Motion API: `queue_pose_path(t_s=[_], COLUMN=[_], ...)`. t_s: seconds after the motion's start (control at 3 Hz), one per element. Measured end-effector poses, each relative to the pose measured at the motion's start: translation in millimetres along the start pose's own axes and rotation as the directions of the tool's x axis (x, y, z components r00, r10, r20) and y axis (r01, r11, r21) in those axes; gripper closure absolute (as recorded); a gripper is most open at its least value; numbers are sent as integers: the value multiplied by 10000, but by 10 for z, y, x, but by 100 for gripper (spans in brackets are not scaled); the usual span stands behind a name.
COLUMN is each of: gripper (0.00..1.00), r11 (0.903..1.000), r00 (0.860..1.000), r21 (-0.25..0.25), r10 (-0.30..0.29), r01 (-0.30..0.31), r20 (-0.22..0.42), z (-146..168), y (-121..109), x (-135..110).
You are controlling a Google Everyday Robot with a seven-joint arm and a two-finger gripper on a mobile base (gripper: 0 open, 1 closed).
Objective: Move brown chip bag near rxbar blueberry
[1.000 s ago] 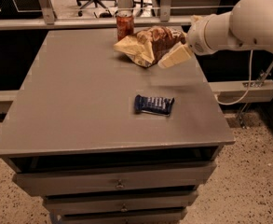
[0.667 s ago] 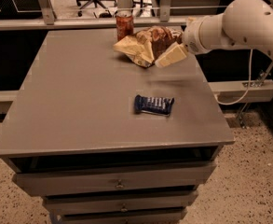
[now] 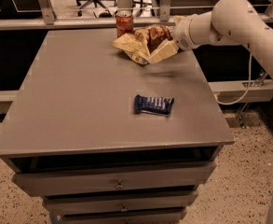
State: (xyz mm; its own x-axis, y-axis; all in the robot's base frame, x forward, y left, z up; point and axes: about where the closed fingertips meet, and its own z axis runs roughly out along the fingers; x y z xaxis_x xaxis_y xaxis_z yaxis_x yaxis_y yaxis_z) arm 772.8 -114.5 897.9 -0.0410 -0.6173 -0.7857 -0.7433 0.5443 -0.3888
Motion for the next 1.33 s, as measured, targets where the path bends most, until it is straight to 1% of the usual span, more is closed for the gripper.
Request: queue_pose_path(t_s=[0.33, 0.67, 1.0, 1.33], gripper=[0, 0, 12, 35], r11=[9989, 9949, 9872, 9799], r00=[9994, 9969, 9922, 9886], r21=[-460, -1003, -1563, -1927], r10=[-28, -64, -121, -228], r01=[43, 143, 316, 517], r20=[343, 789, 1241, 1489], z=[132, 219, 273, 295], y=[29, 62, 104, 137], x=[5, -1, -13, -18])
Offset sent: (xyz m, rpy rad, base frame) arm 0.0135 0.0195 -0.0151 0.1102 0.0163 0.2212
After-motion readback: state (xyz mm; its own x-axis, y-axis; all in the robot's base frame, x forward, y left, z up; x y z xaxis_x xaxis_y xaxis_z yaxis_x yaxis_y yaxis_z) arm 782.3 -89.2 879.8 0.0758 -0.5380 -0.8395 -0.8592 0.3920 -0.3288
